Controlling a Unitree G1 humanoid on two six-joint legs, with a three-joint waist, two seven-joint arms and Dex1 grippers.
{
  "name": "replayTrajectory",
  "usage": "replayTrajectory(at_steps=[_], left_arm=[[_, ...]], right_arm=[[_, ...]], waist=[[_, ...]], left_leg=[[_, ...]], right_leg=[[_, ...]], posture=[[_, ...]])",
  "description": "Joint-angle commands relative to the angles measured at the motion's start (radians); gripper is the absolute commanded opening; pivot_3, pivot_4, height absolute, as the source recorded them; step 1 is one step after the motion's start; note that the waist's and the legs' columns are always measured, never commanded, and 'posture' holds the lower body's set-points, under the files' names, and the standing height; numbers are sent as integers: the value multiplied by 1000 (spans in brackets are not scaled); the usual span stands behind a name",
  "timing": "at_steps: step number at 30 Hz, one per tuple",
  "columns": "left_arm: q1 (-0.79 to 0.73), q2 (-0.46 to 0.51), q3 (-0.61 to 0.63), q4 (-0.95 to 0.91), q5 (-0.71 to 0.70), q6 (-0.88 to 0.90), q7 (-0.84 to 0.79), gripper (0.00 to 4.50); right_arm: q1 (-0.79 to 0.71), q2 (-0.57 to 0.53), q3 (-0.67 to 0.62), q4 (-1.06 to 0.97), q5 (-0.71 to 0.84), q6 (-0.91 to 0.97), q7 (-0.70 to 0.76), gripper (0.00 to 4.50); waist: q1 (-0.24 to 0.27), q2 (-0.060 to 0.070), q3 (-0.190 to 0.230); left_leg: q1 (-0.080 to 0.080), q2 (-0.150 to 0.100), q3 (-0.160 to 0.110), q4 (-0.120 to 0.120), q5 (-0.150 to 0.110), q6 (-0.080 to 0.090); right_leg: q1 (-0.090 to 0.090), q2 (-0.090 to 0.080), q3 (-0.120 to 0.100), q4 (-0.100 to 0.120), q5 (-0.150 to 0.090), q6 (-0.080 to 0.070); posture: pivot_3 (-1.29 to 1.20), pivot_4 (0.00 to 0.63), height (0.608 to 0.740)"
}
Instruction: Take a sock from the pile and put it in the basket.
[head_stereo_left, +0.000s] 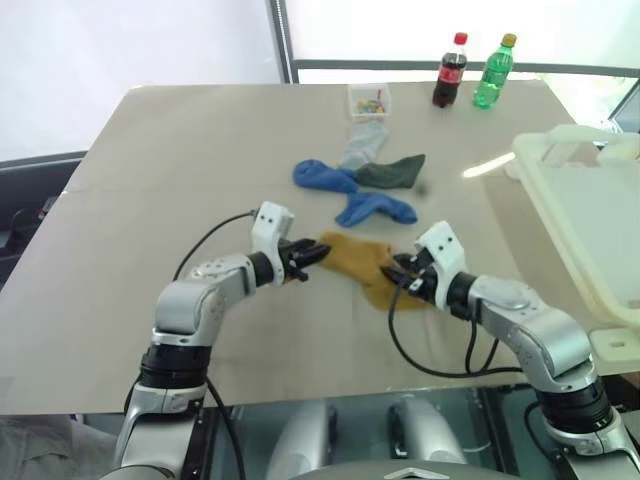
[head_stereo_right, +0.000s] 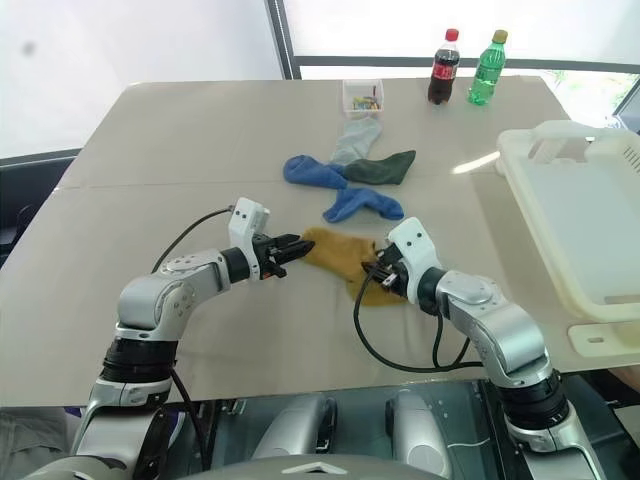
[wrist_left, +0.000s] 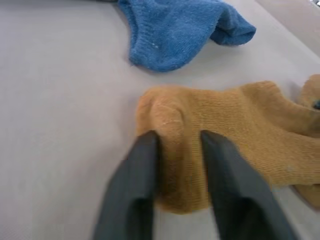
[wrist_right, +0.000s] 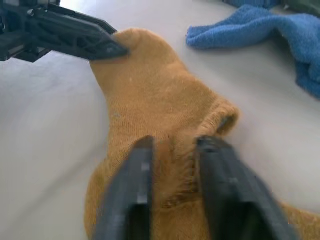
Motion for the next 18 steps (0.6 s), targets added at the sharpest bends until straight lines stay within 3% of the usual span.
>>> replayTrajectory(at_steps=[1,6,7,9,12,15,17,18], left_arm=[[-10,21,-24,-48,27,-24,3,2907],[-3,17,-59,-36,85,-74,30,2907],[2,16,-68,-35,92,-79,29,2949],[13,7,-78,-33,101,-84,33,2949],[20,-6,-86,-25,110,-84,46,2242],[30,-18,-93,-27,115,-90,44,919],[33,-23,-92,-32,116,-91,42,34],[31,-26,-78,-38,104,-87,39,34]], right_arm=[[-17,11,-35,1,8,-9,-11,2830],[-6,1,-1,35,-18,-51,4,2830],[-4,3,4,43,-24,-62,5,2438],[1,4,12,61,-35,-81,6,2187],[7,-9,23,69,-46,-93,16,1096],[18,-18,26,74,-53,-110,32,0],[22,-23,25,73,-54,-115,38,0],[22,-29,21,64,-52,-117,43,0]], waist=[[0,0,0],[0,0,0],[0,0,0],[0,0,0],[0,0,0],[0,0,0],[0,0,0],[0,0,0]], left_leg=[[0,0,0,0,0,0],[0,0,0,0,0,0],[0,0,0,0,0,0],[0,0,0,0,0,0],[0,0,0,-1,0,0],[0,0,0,-1,0,0],[0,0,0,-1,0,0],[0,0,0,-1,0,0]], right_leg=[[0,0,0,0,0,0],[0,0,0,0,0,0],[0,0,0,0,0,0],[0,0,0,0,0,0],[0,0,0,0,0,0],[0,0,0,0,0,0],[0,0,0,0,0,0],[0,0,0,0,0,0]], posture=[[0,150,740],[0,150,740],[0,150,740],[0,150,740],[0,150,740],[0,150,740],[0,150,740],[0,150,740]])
